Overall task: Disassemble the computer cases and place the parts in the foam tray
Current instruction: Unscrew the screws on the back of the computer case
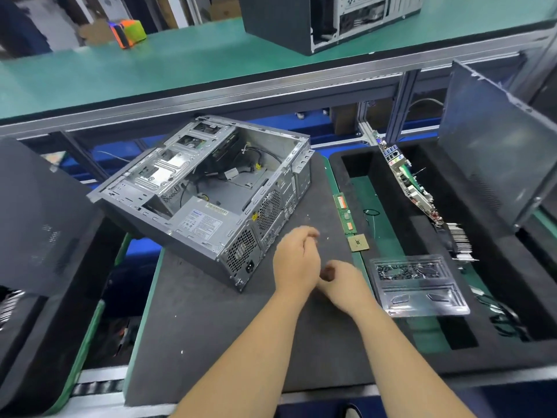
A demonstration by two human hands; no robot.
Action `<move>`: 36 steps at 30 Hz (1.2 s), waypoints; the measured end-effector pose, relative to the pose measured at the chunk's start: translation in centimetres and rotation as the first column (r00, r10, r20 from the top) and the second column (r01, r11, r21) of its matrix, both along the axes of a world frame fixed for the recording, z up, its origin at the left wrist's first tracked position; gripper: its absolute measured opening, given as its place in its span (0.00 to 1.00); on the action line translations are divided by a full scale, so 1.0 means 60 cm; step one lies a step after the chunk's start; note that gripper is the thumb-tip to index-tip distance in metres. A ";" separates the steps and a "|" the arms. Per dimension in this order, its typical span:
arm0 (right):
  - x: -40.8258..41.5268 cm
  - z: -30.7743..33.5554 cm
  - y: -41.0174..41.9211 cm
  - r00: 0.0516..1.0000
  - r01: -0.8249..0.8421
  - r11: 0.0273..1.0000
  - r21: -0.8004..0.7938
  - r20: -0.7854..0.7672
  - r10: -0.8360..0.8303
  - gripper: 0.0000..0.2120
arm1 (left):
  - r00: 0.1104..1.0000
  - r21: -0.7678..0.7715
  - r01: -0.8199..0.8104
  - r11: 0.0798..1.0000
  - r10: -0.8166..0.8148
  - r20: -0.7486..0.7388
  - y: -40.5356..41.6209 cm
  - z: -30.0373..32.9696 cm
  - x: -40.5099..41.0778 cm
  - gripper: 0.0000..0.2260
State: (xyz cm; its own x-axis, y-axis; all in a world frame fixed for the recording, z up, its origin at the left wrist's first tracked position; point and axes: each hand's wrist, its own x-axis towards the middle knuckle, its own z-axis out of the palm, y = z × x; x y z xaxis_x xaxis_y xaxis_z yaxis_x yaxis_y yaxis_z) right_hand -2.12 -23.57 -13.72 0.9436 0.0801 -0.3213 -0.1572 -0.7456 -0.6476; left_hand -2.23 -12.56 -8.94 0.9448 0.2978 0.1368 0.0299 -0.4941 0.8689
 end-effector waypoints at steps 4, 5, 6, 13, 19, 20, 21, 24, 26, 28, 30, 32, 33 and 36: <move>-0.017 -0.020 0.026 0.997 -0.063 0.975 -0.214 0.020 0.069 0.15 | 0.967 0.101 -0.041 0.994 0.014 0.253 0.068 0.113 0.059 0.17; -0.016 -0.024 0.026 0.998 -0.047 0.974 -0.221 0.033 0.056 0.14 | 0.961 0.107 -0.067 0.992 0.035 0.273 0.092 0.139 0.077 0.15; -0.015 -0.025 0.025 0.999 -0.019 0.979 -0.201 0.035 0.026 0.12 | 0.966 0.122 -0.080 0.989 0.047 0.256 0.118 0.162 0.094 0.14; 0.002 -0.022 0.023 0.914 0.399 0.828 0.394 -0.101 -0.392 0.05 | 0.986 0.607 0.084 0.790 0.024 -0.167 0.288 0.122 0.091 0.18; 0.014 -0.001 0.066 0.936 0.305 0.740 0.600 -0.047 -0.348 0.03 | 0.981 0.787 0.154 0.597 0.002 -0.194 0.259 0.081 0.092 0.25; 0.018 0.005 0.075 0.946 0.269 0.746 0.610 -0.022 -0.323 0.06 | 0.980 0.799 0.159 0.580 0.006 -0.200 0.259 0.080 0.094 0.25; 0.023 0.012 0.083 0.952 0.246 0.743 0.623 -0.013 -0.305 0.08 | 0.979 0.802 0.158 0.576 0.015 -0.203 0.262 0.078 0.095 0.24; 0.037 0.029 0.100 0.961 0.200 0.755 0.624 0.023 -0.274 0.10 | 0.983 0.800 0.135 0.584 0.025 -0.184 0.266 0.076 0.095 0.25; 0.045 0.036 0.103 0.962 0.177 0.770 0.612 0.059 -0.267 0.10 | 0.985 0.783 0.110 0.612 0.035 -0.166 0.264 0.076 0.094 0.26; 0.054 0.046 0.104 0.959 0.173 0.768 0.617 0.073 -0.274 0.11 | 0.988 0.764 0.085 0.640 0.042 -0.146 0.262 0.078 0.092 0.26; 0.066 0.060 0.110 0.958 0.189 0.743 0.642 0.045 -0.283 0.12 | 0.990 0.752 0.068 0.656 0.050 -0.133 0.258 0.083 0.096 0.26; 0.078 0.080 0.120 0.958 0.212 0.712 0.670 0.001 -0.286 0.12 | 0.991 0.729 0.035 0.683 0.070 -0.113 0.251 0.090 0.103 0.25; 0.082 0.093 0.126 0.958 0.215 0.701 0.680 -0.006 -0.288 0.13 | 0.991 0.717 0.007 0.697 0.089 -0.096 0.247 0.093 0.105 0.24; 0.081 0.118 0.132 0.966 0.159 0.721 0.674 0.045 -0.255 0.14 | 0.981 0.676 -0.100 0.730 0.187 -0.057 0.246 0.096 0.103 0.20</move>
State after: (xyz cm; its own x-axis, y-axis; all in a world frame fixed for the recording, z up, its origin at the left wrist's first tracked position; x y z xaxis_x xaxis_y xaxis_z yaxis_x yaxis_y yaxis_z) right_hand 2.71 -15.65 -6.63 0.9899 0.0243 -0.1400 -0.1376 -0.0806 -0.9872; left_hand 3.92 2.18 -3.18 0.9198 0.3039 0.2482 0.2243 -0.9263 0.3027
